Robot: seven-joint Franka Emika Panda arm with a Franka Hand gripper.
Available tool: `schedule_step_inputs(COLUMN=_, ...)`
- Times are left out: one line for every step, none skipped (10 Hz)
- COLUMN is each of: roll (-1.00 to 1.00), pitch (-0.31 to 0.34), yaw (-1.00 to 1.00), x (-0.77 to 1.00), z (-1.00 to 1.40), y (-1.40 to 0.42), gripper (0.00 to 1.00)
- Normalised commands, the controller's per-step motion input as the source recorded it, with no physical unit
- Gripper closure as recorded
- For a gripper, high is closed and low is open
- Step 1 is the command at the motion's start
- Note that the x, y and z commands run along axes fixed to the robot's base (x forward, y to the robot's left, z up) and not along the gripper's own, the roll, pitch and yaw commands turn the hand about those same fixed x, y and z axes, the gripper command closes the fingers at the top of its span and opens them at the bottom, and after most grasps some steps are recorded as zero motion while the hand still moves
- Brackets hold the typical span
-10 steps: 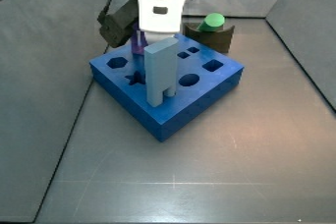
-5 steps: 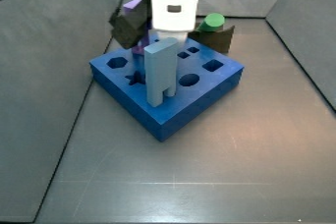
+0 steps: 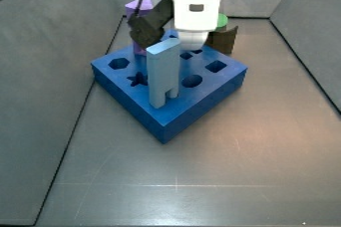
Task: Pick up the oval object. Move up. Place the oval object on the fixture. Regrasp the oval object. Move to above the board. Insert the oval object.
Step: Regrasp the oval object.
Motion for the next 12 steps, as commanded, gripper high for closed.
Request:
schedule_step_inputs(roll=0.1, pitch=0.073, yaw=0.01, x=1.0, z=-0.03, y=-0.02, gripper=0.0)
schedule_step_inputs(roll=0.11, pitch=0.088, yaw=0.01, x=0.95, z=-0.03, y=-0.02, gripper=0.0)
schedule_step_inputs(roll=0.11, pitch=0.102, yaw=0.02, x=0.84, z=-0.03, y=-0.01, gripper=0.0)
schedule_step_inputs(roll=0.11, pitch=0.11, yaw=0.02, x=0.77, z=-0.03, y=-0.01, gripper=0.0)
schedule_step_inputs(roll=0.11, pitch=0.114, yaw=0.04, x=0.69, z=-0.03, y=-0.01, gripper=0.0)
schedule_step_inputs(roll=0.11, pitch=0.116, yaw=0.04, x=0.62, z=-0.03, y=-0.01, gripper=0.0)
schedule_step_inputs(roll=0.11, pitch=0.12, yaw=0.05, x=0.52, z=-0.03, y=-0.01, gripper=0.0)
schedule_step_inputs(roll=0.11, pitch=0.123, yaw=0.06, x=0.46, z=-0.03, y=-0.01, gripper=0.0)
schedule_step_inputs(roll=0.11, pitch=0.122, yaw=0.07, x=0.39, z=-0.02, y=-0.02, gripper=0.0)
schedule_step_inputs(roll=0.11, pitch=0.123, yaw=0.07, x=0.33, z=-0.03, y=-0.02, gripper=0.0)
schedule_step_inputs(roll=0.11, pitch=0.122, yaw=0.08, x=0.26, z=-0.03, y=-0.02, gripper=0.0)
schedule_step_inputs(roll=0.11, pitch=0.121, yaw=0.08, x=0.19, z=-0.02, y=-0.02, gripper=0.0)
